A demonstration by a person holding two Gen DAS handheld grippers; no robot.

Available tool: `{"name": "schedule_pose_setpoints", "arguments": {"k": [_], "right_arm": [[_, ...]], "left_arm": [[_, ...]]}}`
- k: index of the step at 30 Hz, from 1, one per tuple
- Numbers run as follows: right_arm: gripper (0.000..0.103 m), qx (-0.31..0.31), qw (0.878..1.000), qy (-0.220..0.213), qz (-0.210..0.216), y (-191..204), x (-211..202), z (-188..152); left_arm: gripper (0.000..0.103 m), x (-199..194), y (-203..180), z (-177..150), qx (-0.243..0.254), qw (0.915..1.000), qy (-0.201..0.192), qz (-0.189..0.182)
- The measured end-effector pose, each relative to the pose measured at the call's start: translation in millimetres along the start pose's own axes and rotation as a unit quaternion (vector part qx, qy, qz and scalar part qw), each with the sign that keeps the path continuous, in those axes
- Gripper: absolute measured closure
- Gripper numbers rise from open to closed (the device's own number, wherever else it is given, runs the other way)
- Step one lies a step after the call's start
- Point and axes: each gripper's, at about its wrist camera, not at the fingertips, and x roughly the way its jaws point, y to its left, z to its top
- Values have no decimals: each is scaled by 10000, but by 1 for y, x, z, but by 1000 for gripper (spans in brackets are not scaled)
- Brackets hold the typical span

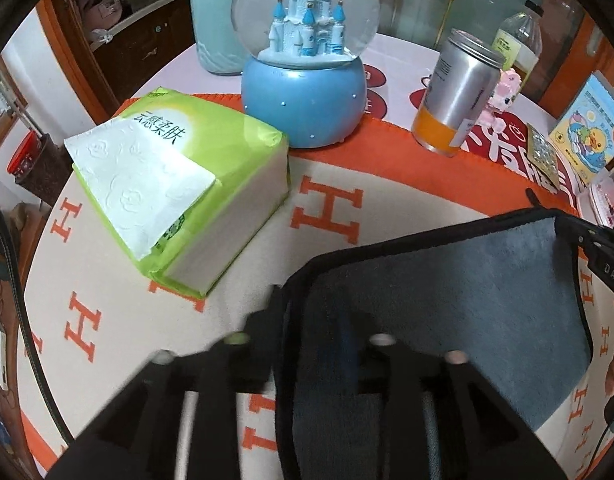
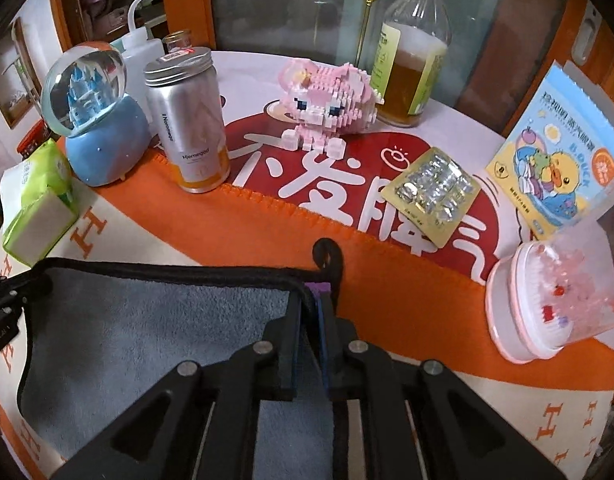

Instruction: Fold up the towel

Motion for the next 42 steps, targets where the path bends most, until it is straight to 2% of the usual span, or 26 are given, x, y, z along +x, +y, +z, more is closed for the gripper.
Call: {"name": "schedule_pose_setpoints", "arguments": {"k": [1,3,4,7,9,13,18,23,30,42], "right_arm": [[88,25,10000,-31,-18,-1,-1,-1],[79,68,9999,-92,-41,-2,-5,-2],[72,101,9999,-127,-60,-3,-8,-4],[63,222,9996,-174,-34,-8,-16,-8],[63,289,9994,-182,15,-10,-21,-11],[63,351,9991,-220,-17,-12,-35,-19],[62,570,9980,-273,97,-21,-56,-31],[61,760,9964,-382,28,-29,-85,-45],[47,1141,9918,-568,17,-43,-137,-75],[44,1415,9873,-724,-34,-54,-233,-152]], "left_arm": [[63,-1,0,0,-8,10000,-23,-4],[47,-4,0,0,6,10000,-69,15],[44,-6,-1,0,22,9999,-117,40],[31,-14,-6,-2,125,9997,-184,61],[21,-20,-9,-3,172,9996,-225,68],[18,-35,-17,-5,290,9992,-260,-79],[7,-58,-28,-7,312,9981,-332,-416],[3,-86,-37,-11,425,9958,-472,-657],[1,-145,-54,-25,669,9903,-805,-918],[1,-236,-98,-85,1161,9787,-1179,-1213]]}}
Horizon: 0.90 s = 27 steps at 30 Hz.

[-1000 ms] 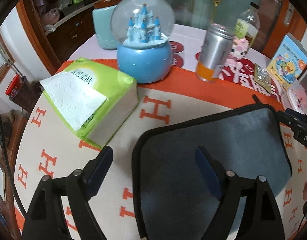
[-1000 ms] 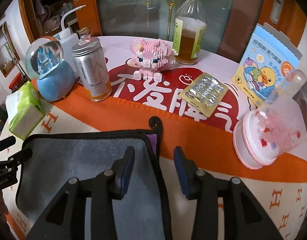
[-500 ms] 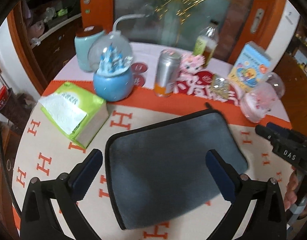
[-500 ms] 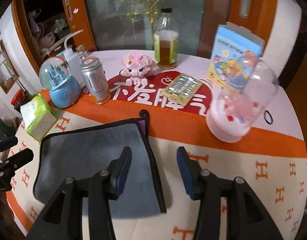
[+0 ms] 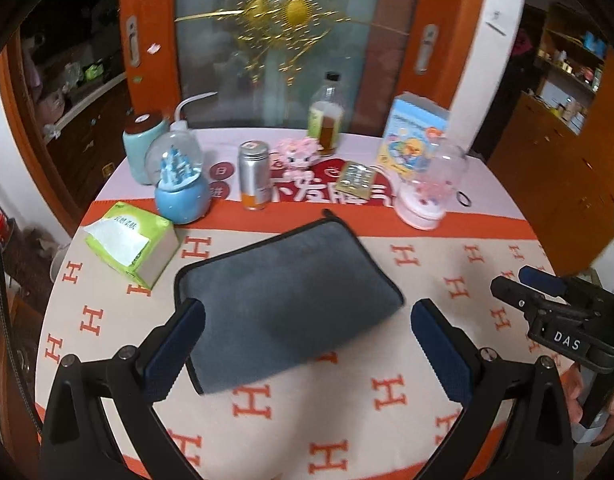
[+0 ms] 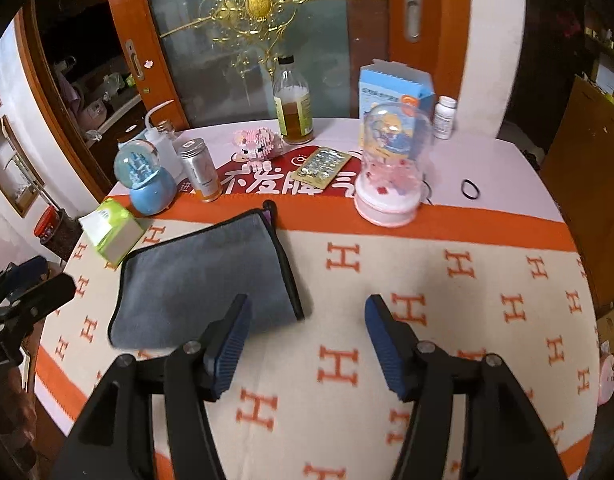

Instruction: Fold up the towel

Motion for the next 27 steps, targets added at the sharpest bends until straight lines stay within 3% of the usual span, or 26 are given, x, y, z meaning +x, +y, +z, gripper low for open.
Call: {"name": "schedule_pose_setpoints", "arguments": {"k": [10,27], "right_arm": [[44,190,9998,-45,-24,-23,-63,-40],[44,150,9995,-275,-89,-22,-137,-109]], "left_arm": [[1,-52,-37,-32,-81,9999,-66,-100],[1,-124,-74,-97,-26,9987,-231,457]]}}
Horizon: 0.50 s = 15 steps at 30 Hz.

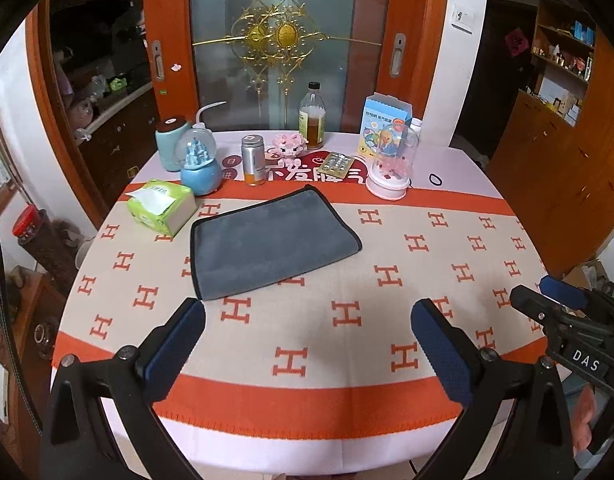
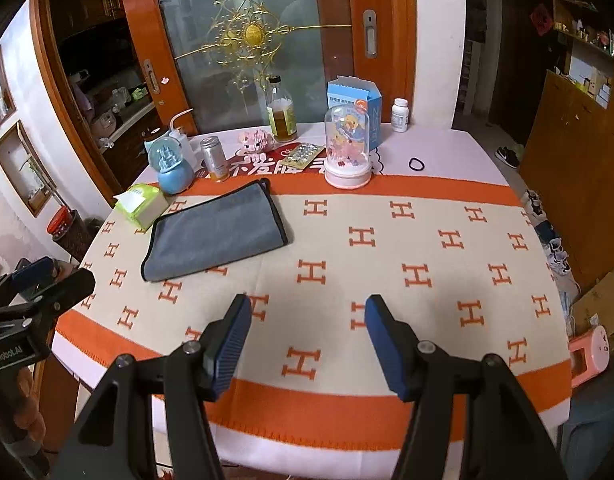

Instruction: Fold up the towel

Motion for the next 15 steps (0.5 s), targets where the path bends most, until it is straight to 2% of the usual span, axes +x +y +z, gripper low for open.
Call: {"name": "schedule_pose_setpoints", "arguments": {"k": [6,15], "right_arm": [[44,108,9999,22,15,2,-11,-17],[44,232,9997,55,-63,3,-15,-25]], "left_arm": [[1,-9,-6,-16,27,10000,69,61],[1,-11,-14,-27,73,9998,153,125]]}}
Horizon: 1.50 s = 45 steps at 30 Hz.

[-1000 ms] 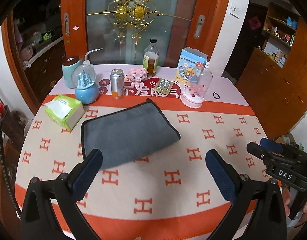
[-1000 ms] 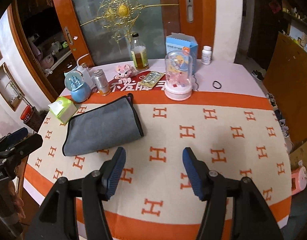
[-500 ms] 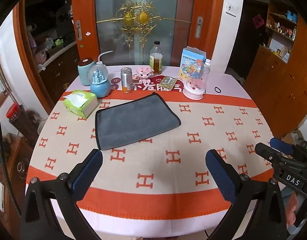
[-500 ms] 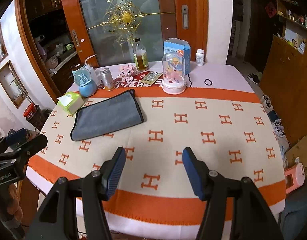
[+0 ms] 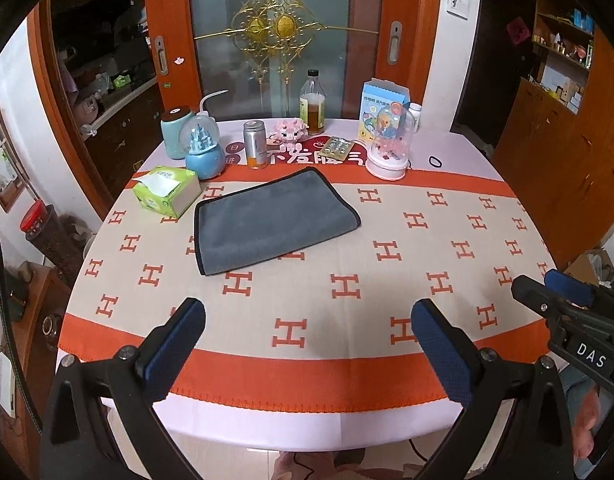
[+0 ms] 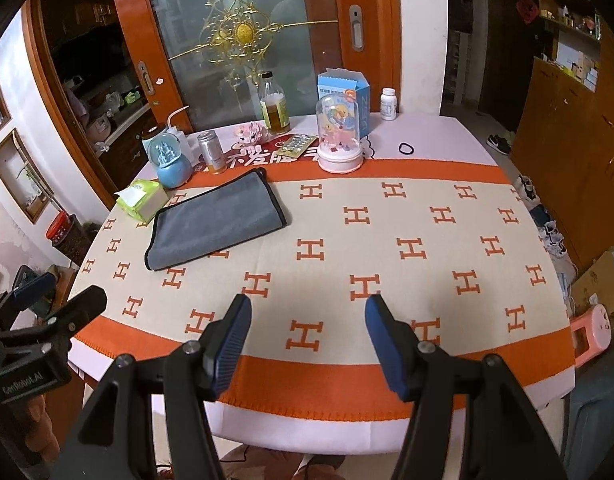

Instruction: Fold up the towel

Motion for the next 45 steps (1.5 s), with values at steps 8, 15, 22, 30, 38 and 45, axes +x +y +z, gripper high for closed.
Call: {"name": "schedule_pose_setpoints", "arguments": {"k": [8,15,22,30,38,45], "right_arm": [[44,39,10000,1,-66,5,1,-3],[44,22,9999,-25,-143,7,1,-2],[44,52,9999,12,-152,8,3,-5],[43,199,9995,81,-215,8,8,-4],[44,112,9995,110,-257,11,11,-2],[43,94,9995,85,-306,9,11,1]], "left_arm": [[1,3,1,-4,-67,9999,78,27],[1,4,5,-5,-162,9998,82,87],[1,7,6,-3,-156,9997,135,112],[1,12,1,1,-28,9998,141,105],[1,16,-5,5,43,9998,151,84],[1,14,-10,9,93,9999,85,94]]}}
